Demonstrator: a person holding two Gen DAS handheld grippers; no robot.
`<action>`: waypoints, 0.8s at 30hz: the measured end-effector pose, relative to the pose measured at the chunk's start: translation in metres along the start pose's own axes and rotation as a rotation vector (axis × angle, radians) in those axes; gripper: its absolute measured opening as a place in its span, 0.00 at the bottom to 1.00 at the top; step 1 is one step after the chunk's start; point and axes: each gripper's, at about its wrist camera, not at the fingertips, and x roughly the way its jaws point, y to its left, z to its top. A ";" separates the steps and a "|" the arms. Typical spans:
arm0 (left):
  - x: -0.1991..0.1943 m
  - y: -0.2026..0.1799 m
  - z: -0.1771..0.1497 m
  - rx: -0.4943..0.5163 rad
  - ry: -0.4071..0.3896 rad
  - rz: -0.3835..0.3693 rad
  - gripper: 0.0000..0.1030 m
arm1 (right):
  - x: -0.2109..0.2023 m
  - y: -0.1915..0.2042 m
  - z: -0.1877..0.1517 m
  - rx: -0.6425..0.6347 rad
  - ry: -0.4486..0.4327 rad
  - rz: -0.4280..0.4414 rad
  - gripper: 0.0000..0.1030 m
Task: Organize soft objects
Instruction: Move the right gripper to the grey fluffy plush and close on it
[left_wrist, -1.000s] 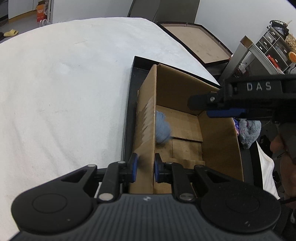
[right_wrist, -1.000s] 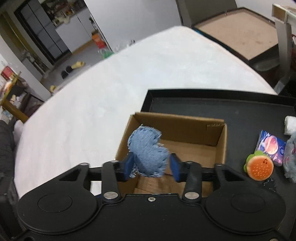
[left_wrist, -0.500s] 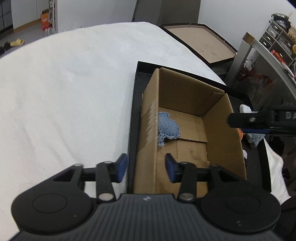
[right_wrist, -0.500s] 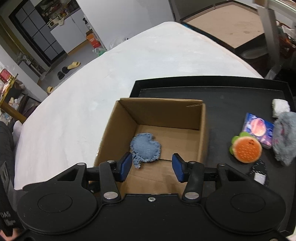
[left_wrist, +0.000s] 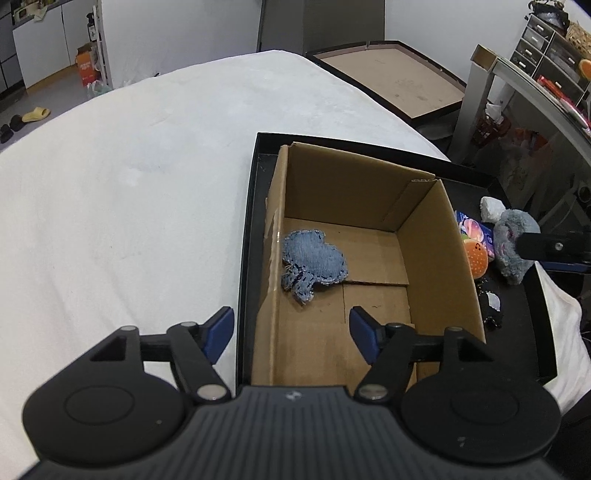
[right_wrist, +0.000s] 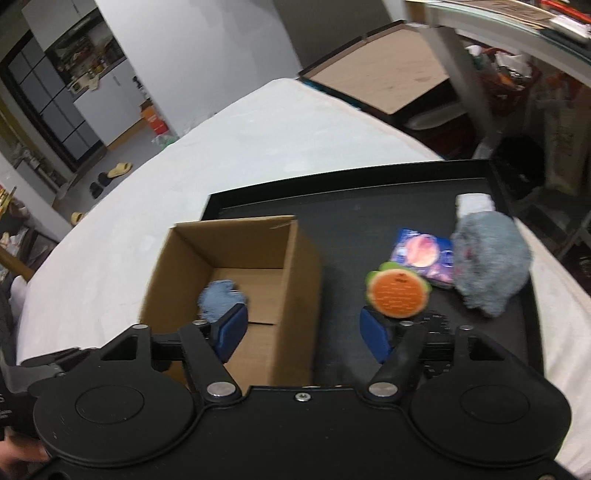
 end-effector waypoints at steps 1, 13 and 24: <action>0.001 -0.002 0.000 0.004 0.001 0.007 0.66 | -0.001 -0.004 0.000 0.004 -0.004 -0.006 0.70; 0.010 -0.019 0.010 0.025 0.008 0.061 0.73 | 0.002 -0.050 -0.002 0.030 -0.030 -0.098 0.79; 0.024 -0.038 0.017 0.085 0.021 0.107 0.74 | 0.015 -0.099 0.000 0.104 -0.042 -0.139 0.82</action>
